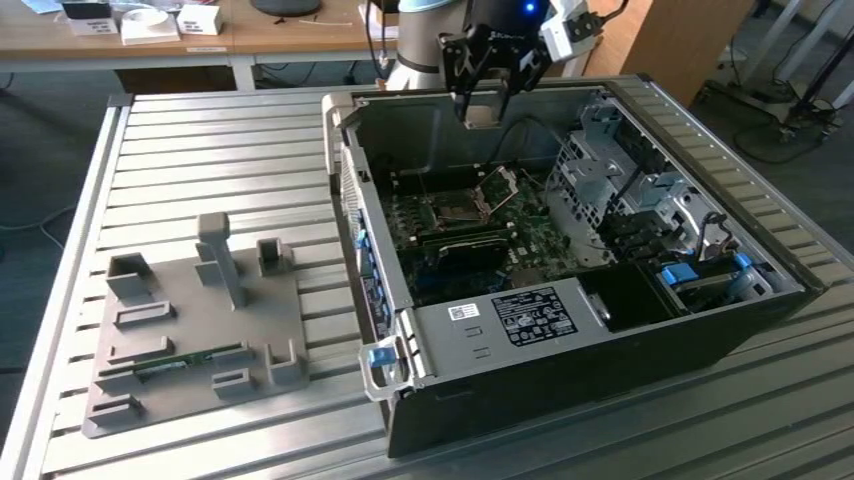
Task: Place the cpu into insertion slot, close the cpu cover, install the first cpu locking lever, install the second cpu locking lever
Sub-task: 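Place the cpu into insertion slot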
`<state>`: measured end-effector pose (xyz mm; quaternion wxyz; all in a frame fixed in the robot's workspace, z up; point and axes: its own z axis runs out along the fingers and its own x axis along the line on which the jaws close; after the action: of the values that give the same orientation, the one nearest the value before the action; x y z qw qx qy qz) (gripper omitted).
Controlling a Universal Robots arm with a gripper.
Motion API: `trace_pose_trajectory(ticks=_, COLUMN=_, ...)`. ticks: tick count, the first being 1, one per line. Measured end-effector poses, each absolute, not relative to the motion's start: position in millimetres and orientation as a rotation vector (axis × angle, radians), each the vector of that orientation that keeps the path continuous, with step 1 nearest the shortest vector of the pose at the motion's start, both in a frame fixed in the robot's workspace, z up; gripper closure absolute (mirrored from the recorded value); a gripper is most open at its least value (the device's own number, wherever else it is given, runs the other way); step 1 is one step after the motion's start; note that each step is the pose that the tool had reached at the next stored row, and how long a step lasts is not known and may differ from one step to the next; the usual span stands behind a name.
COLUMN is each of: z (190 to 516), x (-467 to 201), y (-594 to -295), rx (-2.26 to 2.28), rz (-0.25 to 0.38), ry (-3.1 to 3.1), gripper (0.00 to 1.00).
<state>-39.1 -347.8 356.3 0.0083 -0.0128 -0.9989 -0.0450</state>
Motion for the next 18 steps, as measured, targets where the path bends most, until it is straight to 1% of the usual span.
trace_pose_trajectory(ticks=18, z=351.3, x=-39.3, y=-347.8, rx=-0.040, rz=-0.141, ry=-3.123, gripper=0.46)
